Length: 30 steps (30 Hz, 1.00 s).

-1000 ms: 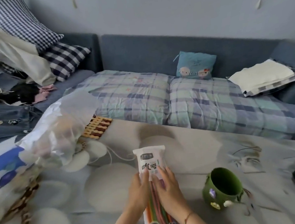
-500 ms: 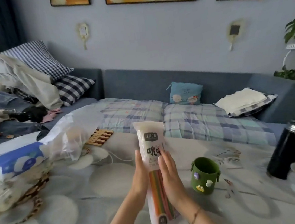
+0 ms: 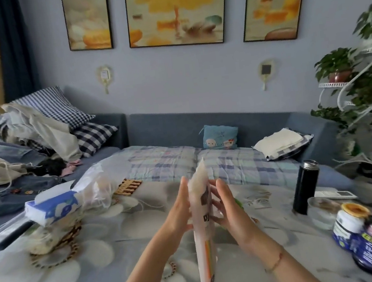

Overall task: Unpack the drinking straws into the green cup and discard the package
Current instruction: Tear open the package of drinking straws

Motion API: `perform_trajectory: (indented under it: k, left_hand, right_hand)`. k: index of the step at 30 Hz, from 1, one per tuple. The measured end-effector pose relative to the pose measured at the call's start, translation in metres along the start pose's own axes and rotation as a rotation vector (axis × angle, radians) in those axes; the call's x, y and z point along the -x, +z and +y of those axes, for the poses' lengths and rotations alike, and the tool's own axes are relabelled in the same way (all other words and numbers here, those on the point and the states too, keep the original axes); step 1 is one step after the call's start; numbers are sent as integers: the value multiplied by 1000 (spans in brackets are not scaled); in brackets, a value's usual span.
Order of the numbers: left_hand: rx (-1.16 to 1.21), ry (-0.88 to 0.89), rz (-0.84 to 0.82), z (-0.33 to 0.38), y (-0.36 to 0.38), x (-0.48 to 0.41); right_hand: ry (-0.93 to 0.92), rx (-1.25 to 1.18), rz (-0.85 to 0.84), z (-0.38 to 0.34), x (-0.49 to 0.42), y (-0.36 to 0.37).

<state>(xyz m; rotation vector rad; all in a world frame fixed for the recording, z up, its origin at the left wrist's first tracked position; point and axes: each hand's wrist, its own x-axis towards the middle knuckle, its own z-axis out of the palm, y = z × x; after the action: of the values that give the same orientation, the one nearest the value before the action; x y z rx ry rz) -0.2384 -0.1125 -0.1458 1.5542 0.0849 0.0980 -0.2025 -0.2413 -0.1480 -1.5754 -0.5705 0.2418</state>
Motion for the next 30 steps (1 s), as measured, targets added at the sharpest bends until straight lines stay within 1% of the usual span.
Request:
perform_trajectory:
  k: [3, 7, 9, 12, 15, 18, 22, 27, 30]
  left_hand:
    - [-50, -24, 11, 2, 10, 19]
    - [-99, 56, 114, 6, 19, 32]
    - [-126, 97, 139, 7, 21, 32]
    - [-192, 105, 90, 7, 20, 32]
    - [-178, 77, -3, 7, 17, 35]
    - [-162, 77, -49, 2, 14, 36]
    - [-109, 87, -64, -7, 14, 36]
    - [-44, 99, -38, -15, 12, 34]
    - [-37, 146, -23, -17, 11, 36]
  right_hand:
    - [69, -28, 3, 5, 21, -2]
    - [61, -34, 13, 3, 41, -5]
    - [47, -9, 24, -2, 46, -7]
    - [46, 44, 20, -10, 52, -8]
    - [51, 54, 6, -11, 55, -9]
    - [52, 49, -1, -11, 58, -11]
    - [61, 43, -17, -8, 59, -10]
    - [73, -7, -37, -5, 60, -6]
    - [74, -13, -47, -4, 59, -2]
